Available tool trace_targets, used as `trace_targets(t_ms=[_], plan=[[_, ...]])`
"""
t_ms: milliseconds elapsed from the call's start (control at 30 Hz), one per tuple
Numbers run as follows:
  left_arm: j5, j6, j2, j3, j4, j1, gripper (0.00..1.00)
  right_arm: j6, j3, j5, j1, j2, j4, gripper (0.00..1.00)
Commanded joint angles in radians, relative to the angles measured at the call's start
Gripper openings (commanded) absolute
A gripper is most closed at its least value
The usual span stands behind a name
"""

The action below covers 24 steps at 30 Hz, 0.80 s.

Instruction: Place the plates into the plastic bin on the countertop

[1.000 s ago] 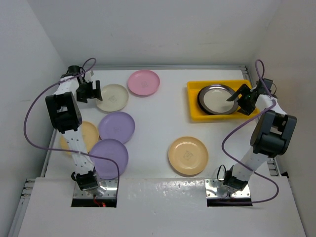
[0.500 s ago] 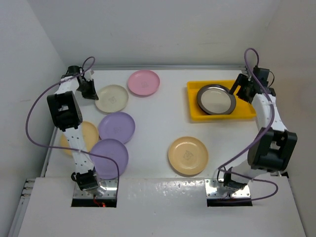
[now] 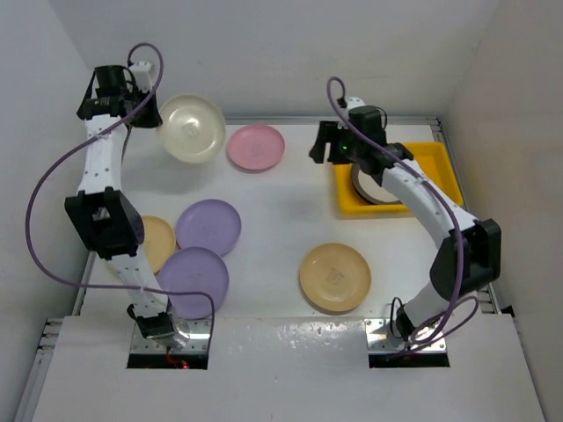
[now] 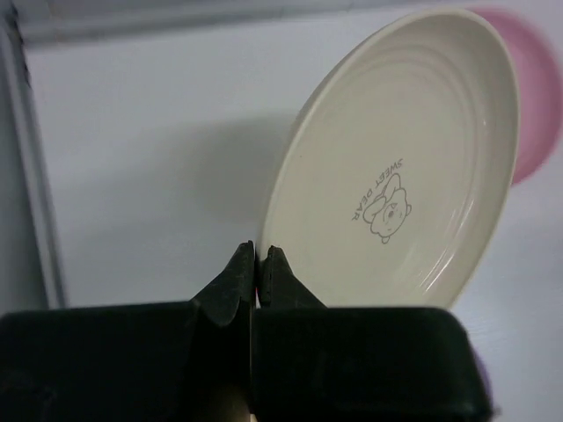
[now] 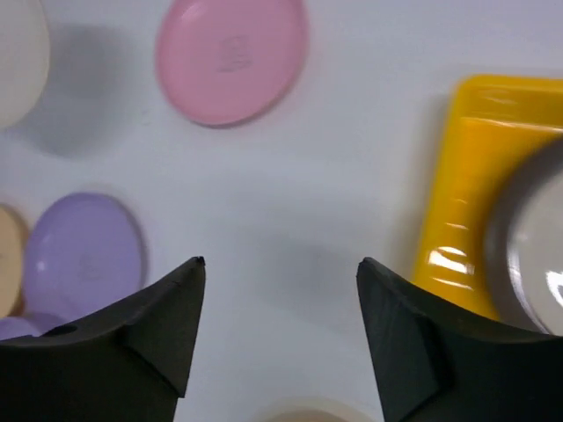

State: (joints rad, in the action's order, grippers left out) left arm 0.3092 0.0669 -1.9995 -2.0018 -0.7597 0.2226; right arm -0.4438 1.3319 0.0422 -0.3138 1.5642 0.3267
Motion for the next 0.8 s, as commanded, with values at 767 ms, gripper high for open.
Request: trace_targets(t_ms=[767], plan=[[0.291, 0.002, 0.130, 0.000, -0.096, -0.370, 0.00, -0.151, 0.199, -0.002, -0.160, 0.316, -0.120, 0.50]])
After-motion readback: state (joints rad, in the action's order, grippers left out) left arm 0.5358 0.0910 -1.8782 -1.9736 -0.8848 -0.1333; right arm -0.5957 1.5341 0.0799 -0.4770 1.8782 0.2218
